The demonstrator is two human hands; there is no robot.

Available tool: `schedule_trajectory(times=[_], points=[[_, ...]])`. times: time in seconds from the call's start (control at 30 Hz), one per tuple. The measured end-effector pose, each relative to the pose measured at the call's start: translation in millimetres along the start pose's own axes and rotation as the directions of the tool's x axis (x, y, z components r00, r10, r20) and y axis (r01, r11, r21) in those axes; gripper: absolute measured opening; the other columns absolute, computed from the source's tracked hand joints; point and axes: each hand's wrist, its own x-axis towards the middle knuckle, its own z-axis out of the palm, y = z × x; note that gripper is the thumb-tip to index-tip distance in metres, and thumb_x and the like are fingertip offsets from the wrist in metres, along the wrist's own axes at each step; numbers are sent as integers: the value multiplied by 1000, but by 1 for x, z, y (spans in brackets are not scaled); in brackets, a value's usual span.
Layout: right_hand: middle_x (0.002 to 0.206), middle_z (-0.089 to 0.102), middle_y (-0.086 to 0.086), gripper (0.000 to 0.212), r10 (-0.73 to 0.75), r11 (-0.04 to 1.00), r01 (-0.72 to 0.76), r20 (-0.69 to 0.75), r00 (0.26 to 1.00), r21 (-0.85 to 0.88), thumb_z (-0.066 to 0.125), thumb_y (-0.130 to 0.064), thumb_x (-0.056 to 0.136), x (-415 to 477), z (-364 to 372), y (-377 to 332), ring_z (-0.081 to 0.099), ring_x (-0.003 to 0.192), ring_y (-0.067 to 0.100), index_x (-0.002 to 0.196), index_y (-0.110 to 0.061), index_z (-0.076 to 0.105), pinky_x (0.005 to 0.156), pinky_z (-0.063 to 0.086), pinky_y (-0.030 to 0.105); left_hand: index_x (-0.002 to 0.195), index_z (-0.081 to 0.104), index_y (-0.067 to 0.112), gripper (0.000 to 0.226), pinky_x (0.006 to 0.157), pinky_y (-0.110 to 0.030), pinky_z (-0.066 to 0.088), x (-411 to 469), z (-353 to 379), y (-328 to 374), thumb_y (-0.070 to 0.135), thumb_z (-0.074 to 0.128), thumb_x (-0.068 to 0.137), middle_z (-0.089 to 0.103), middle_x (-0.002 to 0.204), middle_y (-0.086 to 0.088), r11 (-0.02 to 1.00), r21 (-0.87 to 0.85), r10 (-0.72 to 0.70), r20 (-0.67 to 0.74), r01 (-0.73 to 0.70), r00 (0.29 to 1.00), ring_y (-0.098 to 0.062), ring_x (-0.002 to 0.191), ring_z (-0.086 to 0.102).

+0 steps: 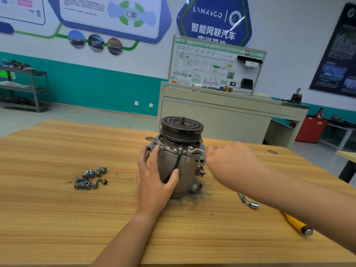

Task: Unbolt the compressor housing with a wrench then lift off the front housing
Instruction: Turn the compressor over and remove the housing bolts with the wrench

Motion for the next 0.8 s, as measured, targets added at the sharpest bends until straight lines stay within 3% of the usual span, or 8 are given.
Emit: schedule_trajectory(times=[0.07, 0.23, 0.33, 0.43, 0.5, 0.57, 0.7, 0.8], points=[[72, 41, 2, 29, 7, 1000, -7, 28, 1000, -28, 39, 3, 90, 1, -6, -5, 53, 75, 20, 117, -2, 48, 42, 22, 23, 134, 18, 44, 72, 106, -56, 32, -1, -1, 1, 41, 59, 75, 12, 153, -3, 1000, -6, -5, 4, 5, 1000, -24, 139, 21], [62, 30, 0, 17, -30, 993, 32, 19, 999, -116, 32, -4, 93, 0, -3, 6, 27, 47, 13, 104, -8, 45, 41, 22, 25, 134, 18, 45, 72, 107, -54, 32, -1, -1, 2, 40, 60, 75, 14, 153, -3, 1000, -12, -3, 0, 3, 1000, -21, 138, 22], [62, 31, -2, 21, 1, 988, 5, 44, 999, -152, 32, -5, 94, 15, 11, 25, 31, 48, 13, 113, -6, 42, 43, 19, 24, 135, 21, 43, 74, 107, -54, 31, 1, 0, 0, 31, 69, 80, 15, 152, -4, 1000, -25, -3, -11, 3, 1000, -22, 138, 22], [85, 57, 2, 23, 47, 997, -47, -9, 999, -59, 40, -1, 92, 40, 26, 32, 58, 78, 21, 113, -9, 45, 61, 35, 25, 134, 19, 45, 78, 109, -51, 30, -2, 4, 2, 23, 70, 80, 14, 152, -4, 999, -35, -23, -29, 22, 999, -22, 138, 21], [108, 60, 7, 27, 46, 999, -48, -85, 995, -19, 42, -1, 92, 52, 37, 31, 59, 99, 26, 117, -7, 43, 79, 40, 31, 134, 17, 48, 77, 110, -47, 29, -5, 5, 3, 25, 69, 81, 13, 153, -2, 999, -42, -21, -40, 20, 999, -21, 139, 20], [113, 59, 10, 28, 32, 999, -33, -157, 987, -6, 41, -1, 92, 57, 48, 30, 58, 103, 26, 120, -7, 42, 86, 41, 32, 134, 17, 49, 77, 110, -47, 29, -4, 3, 1, 27, 69, 81, 11, 153, -1, 999, -29, -19, -38, 18, 999, -18, 138, 18], [102, 62, 5, 23, 210, 965, -147, -308, 928, 216, 35, -14, 98, 39, 55, 42, 59, 85, 23, 118, -11, 45, 72, 45, 32, 137, 20, 43, 74, 110, -50, 28, -3, -1, -2, 33, 67, 82, 9, 153, 2, 999, -15, -33, -2, 33, 999, -14, 136, 16], [67, 53, -1, 26, 351, 854, -130, -372, 859, 505, 32, -28, 98, 11, 56, 43, 54, 60, 26, 110, -12, 49, 50, 37, 31, 143, 23, 30, 75, 112, -51, 26, -3, 1, -1, 28, 67, 83, 11, 153, 1, 998, -32, -50, 18, 51, 999, -18, 139, 17]])
